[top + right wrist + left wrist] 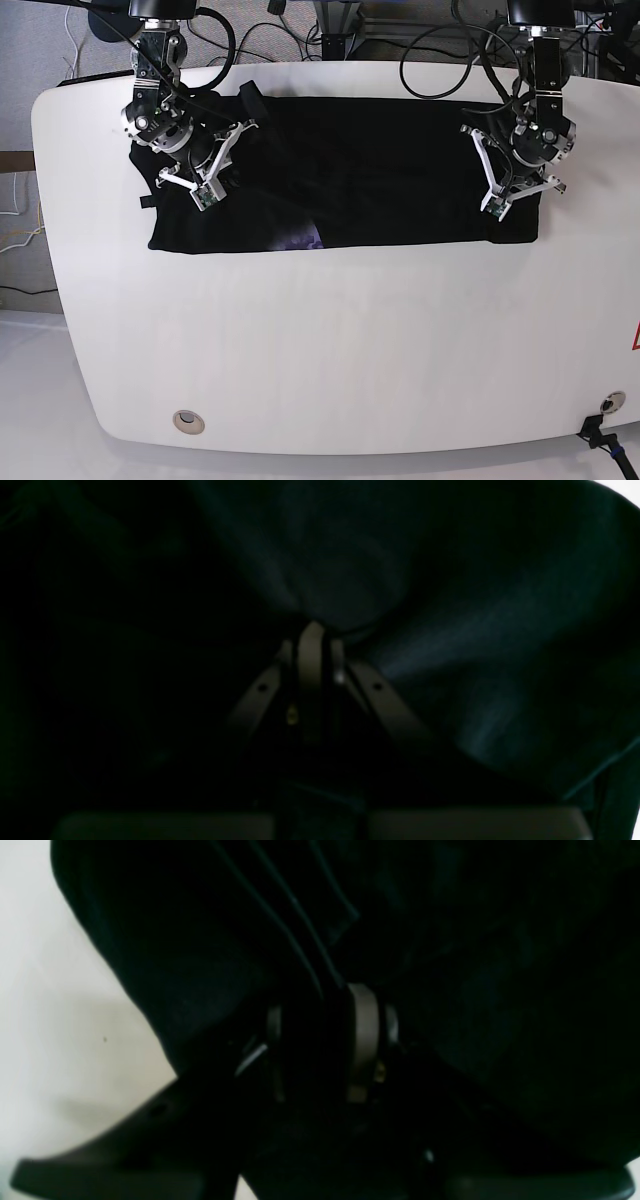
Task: Fold the T-shirt properly
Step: 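Fold the shirt end with the left gripper toward the right gripper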
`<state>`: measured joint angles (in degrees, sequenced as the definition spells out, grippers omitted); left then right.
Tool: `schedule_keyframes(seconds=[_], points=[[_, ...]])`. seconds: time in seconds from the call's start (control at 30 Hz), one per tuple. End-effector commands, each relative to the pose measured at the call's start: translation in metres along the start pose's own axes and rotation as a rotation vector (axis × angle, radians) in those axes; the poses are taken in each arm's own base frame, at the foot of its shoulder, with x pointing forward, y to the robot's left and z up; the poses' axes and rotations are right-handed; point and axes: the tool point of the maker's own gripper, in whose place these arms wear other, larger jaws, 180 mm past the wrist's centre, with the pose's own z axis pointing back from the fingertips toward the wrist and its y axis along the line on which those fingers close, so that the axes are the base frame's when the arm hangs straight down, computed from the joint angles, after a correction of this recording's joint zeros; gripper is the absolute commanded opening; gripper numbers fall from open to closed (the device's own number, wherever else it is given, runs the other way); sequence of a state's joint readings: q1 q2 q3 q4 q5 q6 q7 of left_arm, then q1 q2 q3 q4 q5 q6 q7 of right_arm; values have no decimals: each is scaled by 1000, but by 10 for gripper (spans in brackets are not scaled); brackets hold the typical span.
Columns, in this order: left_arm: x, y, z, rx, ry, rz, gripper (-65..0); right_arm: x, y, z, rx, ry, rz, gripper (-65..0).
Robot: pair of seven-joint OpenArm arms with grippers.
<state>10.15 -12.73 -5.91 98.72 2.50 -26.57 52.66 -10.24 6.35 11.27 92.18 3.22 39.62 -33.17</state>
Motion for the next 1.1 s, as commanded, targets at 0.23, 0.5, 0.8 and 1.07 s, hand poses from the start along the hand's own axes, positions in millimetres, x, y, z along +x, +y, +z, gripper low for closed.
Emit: schedule_keyframes(seconds=[0.23, 0.5, 0.8, 1.07], points=[[12, 8, 7, 26, -39, -6, -257, -7, -3, 2, -8, 43, 20, -650], [12, 9, 7, 26, -38, -6, -650, -8, -3, 2, -7, 44, 19, -650], [21, 21, 11, 55, -62, 12, -650, -7, -3, 2, -8, 43, 20, -650], [32, 27, 40, 104, -134, 1, -650, -6, -3, 2, -8, 41, 20, -650]])
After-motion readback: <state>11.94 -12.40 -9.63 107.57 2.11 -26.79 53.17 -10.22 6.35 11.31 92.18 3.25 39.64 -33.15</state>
